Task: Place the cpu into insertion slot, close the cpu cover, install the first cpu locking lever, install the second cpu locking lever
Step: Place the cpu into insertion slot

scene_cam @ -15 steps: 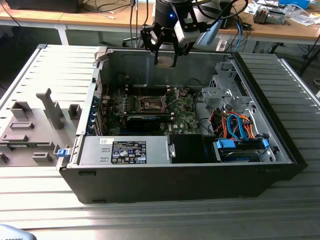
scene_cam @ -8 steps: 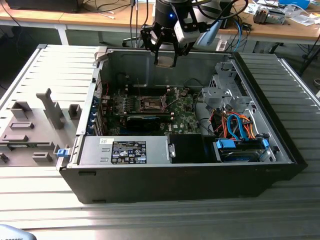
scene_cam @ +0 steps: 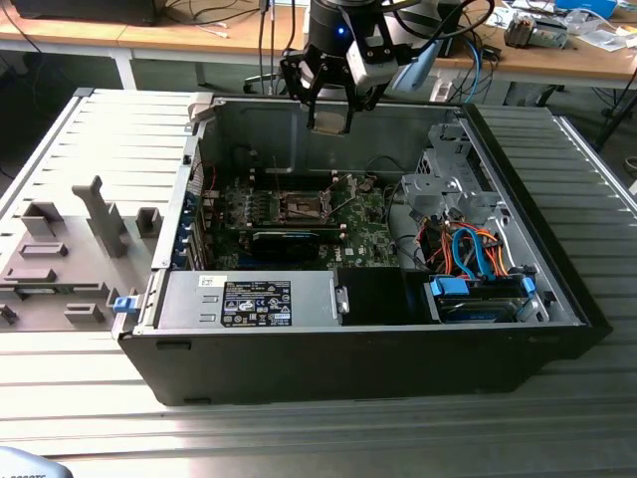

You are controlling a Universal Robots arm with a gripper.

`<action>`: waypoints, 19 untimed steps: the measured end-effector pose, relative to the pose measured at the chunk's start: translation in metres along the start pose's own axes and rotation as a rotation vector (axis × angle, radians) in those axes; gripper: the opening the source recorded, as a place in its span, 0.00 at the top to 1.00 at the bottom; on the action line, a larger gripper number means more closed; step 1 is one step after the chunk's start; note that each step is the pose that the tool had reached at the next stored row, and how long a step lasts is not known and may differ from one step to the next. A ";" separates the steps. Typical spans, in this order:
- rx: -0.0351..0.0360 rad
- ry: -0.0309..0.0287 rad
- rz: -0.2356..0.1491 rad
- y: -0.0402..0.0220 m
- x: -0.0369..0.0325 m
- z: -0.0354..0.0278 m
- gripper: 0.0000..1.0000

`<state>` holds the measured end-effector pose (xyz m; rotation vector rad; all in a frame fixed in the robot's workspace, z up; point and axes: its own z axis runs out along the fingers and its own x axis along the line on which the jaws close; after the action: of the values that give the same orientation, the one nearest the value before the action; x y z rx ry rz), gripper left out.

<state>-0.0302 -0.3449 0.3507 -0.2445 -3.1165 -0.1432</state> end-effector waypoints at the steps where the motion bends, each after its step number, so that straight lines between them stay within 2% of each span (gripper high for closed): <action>1: 0.0001 0.0000 0.000 0.0000 0.0000 0.0000 0.46; 19: 0.0020 -0.0010 0.007 -0.0003 -0.0001 0.0018 0.46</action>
<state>-0.0302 -0.3450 0.3490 -0.2558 -3.1162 -0.1399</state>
